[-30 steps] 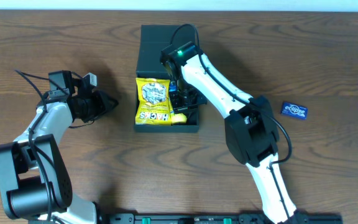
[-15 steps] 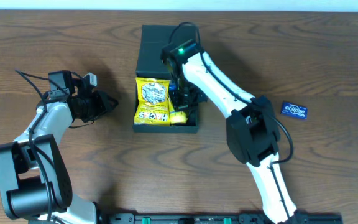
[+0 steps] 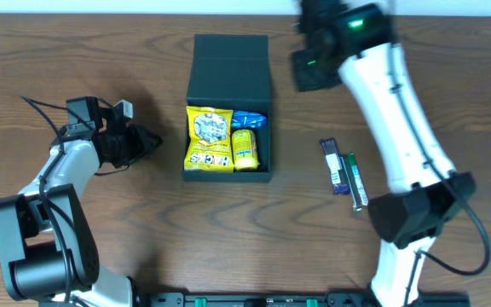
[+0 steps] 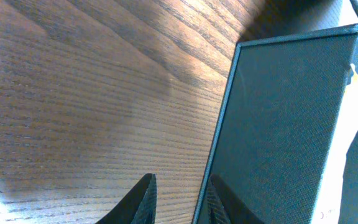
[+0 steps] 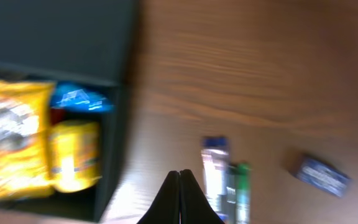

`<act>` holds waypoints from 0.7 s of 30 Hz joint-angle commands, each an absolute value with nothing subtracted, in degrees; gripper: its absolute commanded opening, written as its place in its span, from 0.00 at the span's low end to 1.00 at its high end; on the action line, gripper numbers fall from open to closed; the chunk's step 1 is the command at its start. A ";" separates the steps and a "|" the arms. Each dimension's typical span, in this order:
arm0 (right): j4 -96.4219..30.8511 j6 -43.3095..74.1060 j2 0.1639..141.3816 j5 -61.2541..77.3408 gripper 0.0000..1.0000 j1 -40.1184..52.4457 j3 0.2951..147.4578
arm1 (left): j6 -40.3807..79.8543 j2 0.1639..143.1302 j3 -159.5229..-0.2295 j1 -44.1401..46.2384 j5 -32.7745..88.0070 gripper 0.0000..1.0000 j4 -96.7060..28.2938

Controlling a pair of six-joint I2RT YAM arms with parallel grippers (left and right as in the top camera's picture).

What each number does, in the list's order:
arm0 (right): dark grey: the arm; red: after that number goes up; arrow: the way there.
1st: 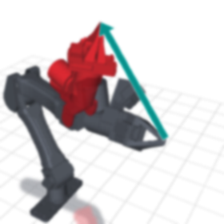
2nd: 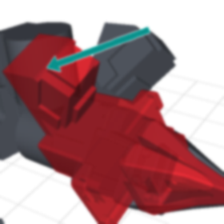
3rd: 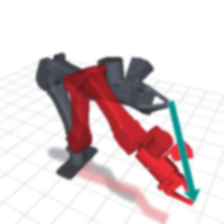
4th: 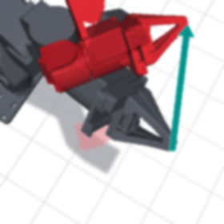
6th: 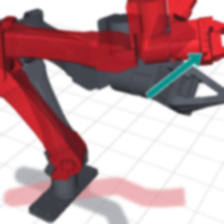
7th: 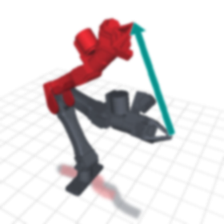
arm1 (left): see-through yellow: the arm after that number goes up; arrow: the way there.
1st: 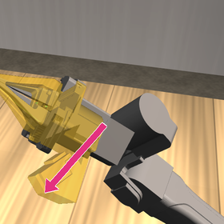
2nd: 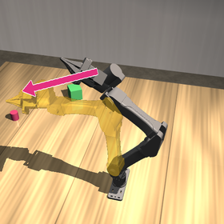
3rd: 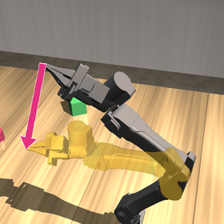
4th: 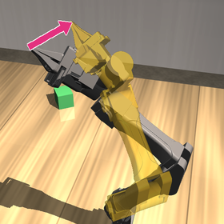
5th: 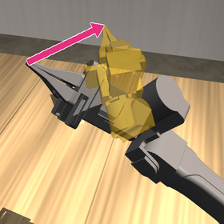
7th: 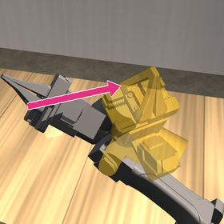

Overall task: Pack container
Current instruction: 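Move the right gripper to the blue mint tin and grasp it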

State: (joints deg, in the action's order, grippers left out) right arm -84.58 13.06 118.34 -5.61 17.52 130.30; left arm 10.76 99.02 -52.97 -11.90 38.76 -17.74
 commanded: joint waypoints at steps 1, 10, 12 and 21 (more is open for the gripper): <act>-85.41 17.74 119.28 -8.10 0.02 11.57 128.81 | 11.42 99.63 -54.28 -11.99 38.52 0.28 -17.74; -86.43 47.66 119.28 -1.21 0.02 -2.92 118.19 | 11.40 99.63 -54.28 -11.99 38.28 0.29 -17.69; -84.95 57.32 119.28 -1.26 0.02 -4.36 113.67 | 11.42 99.63 -54.28 -11.99 37.91 0.29 -17.72; -76.05 79.75 119.28 -7.84 0.07 -5.61 99.63 | 11.42 99.63 -54.28 -11.99 37.47 0.31 -17.74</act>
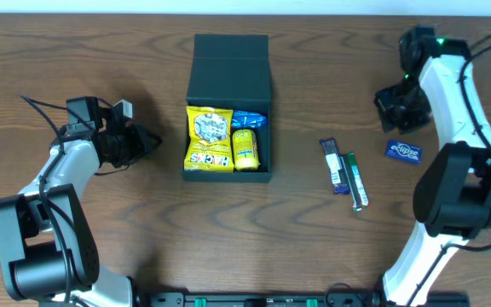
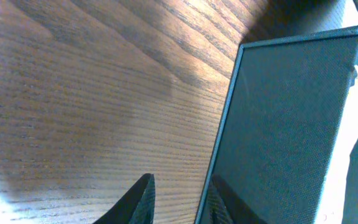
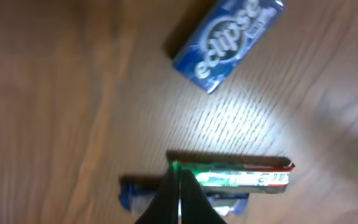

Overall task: Pack container
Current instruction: 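Move the right gripper to the blue mint tin and grasp it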

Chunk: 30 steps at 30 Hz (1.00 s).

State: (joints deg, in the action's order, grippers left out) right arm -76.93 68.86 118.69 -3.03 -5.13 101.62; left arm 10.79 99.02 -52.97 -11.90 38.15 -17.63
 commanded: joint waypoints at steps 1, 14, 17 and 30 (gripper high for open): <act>-75.33 81.28 119.28 -10.17 0.11 -5.61 98.72 | 11.42 99.63 -54.28 -11.99 37.47 0.31 -17.74; -61.30 50.74 119.28 -4.54 0.67 -10.41 92.95 | 15.62 99.63 -54.28 -11.99 37.47 0.35 -17.98; -60.66 50.72 119.28 -1.30 0.68 -12.47 90.37 | 16.64 99.63 -54.28 -11.99 37.47 0.35 -18.00; -55.42 51.03 119.28 0.69 0.68 -15.40 83.55 | 19.84 99.63 -54.28 -11.99 37.50 0.36 -18.13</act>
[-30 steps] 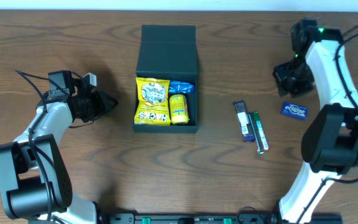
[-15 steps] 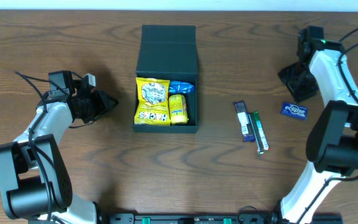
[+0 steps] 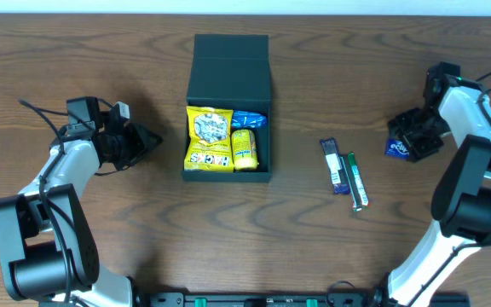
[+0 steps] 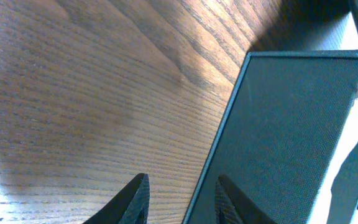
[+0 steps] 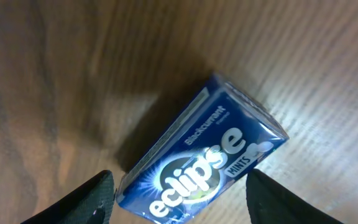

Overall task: Pack container
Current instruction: 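Move the right gripper to the blue mint tin and grasp it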

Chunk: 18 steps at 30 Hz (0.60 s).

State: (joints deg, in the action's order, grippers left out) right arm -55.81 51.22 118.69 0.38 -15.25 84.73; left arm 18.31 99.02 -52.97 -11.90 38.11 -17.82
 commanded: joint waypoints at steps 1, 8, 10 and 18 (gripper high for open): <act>-54.94 51.18 119.28 0.67 0.67 -15.42 83.20 | 19.99 99.63 -54.28 -11.99 37.50 0.36 -18.13; -52.05 51.18 119.28 0.69 0.67 -15.70 81.47 | 20.84 99.63 -54.28 -11.99 37.50 0.35 -18.17; -51.72 51.18 119.28 0.69 0.66 -15.77 81.08 | 20.84 99.63 -54.28 -11.99 37.50 0.35 -18.17; -51.13 51.16 119.28 0.67 0.47 -15.79 80.77 | 20.84 99.63 -54.28 -11.99 37.50 0.36 -18.17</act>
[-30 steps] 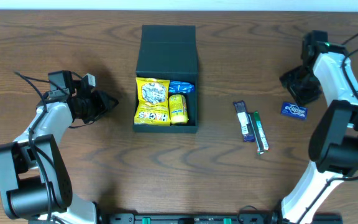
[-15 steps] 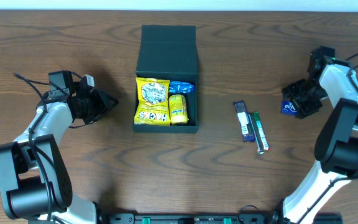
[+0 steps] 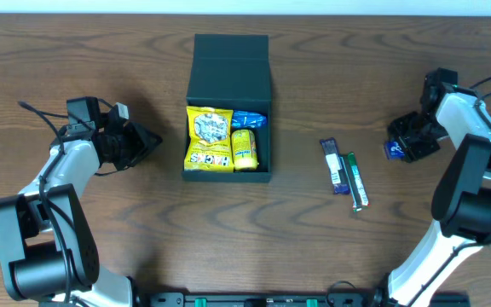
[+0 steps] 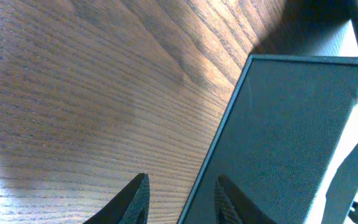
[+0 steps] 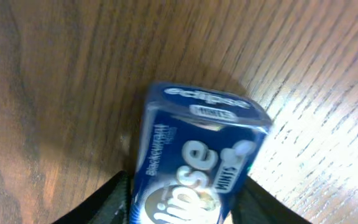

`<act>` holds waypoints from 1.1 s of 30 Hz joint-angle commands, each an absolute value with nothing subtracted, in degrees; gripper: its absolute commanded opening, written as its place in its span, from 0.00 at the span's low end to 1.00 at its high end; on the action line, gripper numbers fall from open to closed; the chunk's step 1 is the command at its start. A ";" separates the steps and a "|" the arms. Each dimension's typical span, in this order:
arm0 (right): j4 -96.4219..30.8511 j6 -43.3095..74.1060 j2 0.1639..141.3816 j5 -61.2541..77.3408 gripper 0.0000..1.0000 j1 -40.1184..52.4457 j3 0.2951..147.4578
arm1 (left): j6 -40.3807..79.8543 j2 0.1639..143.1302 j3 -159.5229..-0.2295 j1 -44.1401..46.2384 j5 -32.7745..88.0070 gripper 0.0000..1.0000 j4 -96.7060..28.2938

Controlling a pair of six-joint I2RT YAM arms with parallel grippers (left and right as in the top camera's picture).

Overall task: Pack container
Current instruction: 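Move the right gripper to the blue mint tin and grasp it, then carry the blue mint tin into the box beside the yellow jar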

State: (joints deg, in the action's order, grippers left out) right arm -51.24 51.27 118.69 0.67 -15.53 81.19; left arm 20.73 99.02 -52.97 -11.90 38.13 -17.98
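Observation:
The dark open container stands mid-table with its lid folded back. Inside lie a yellow snack bag, a yellow tube and a blue packet. At the far right my right gripper is shut on a blue Eclipse mints box, one finger pressed to each side, low at the table. My left gripper rests left of the container, open, with nothing between its fingers. The container wall fills the left wrist view.
Two thin wrapped sticks lie right of the container, a purple one and a green one. The left arm's cable runs toward the table's left edge. Bare wood lies between the sticks and the right gripper.
My right gripper's fingers, then wide apart either side of the mints box, have closed against it, and the box has turned in the wrist view. The left arm has not moved.
My right gripper was shut, high near the container's lid. Then it was at the far right above the mints box and the sticks. Then it stood open around the mints box on the table, and now it grips that box. The left gripper widened slightly.

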 commanded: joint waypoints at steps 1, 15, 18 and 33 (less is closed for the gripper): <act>-51.09 51.16 119.28 0.67 0.45 -15.79 80.77 | 20.84 99.63 -54.28 -11.99 37.50 0.35 -18.17; -50.26 47.44 119.28 0.64 0.22 -15.77 80.77 | 20.82 99.63 -54.28 -11.99 37.50 0.36 -18.15; -49.60 44.36 119.28 0.67 0.17 -15.77 80.77 | 20.82 99.63 -54.28 -11.99 37.47 0.35 -18.13; -53.21 0.01 119.24 21.34 0.01 -6.92 96.16 | 20.56 99.63 -54.28 -11.99 36.88 0.35 -17.72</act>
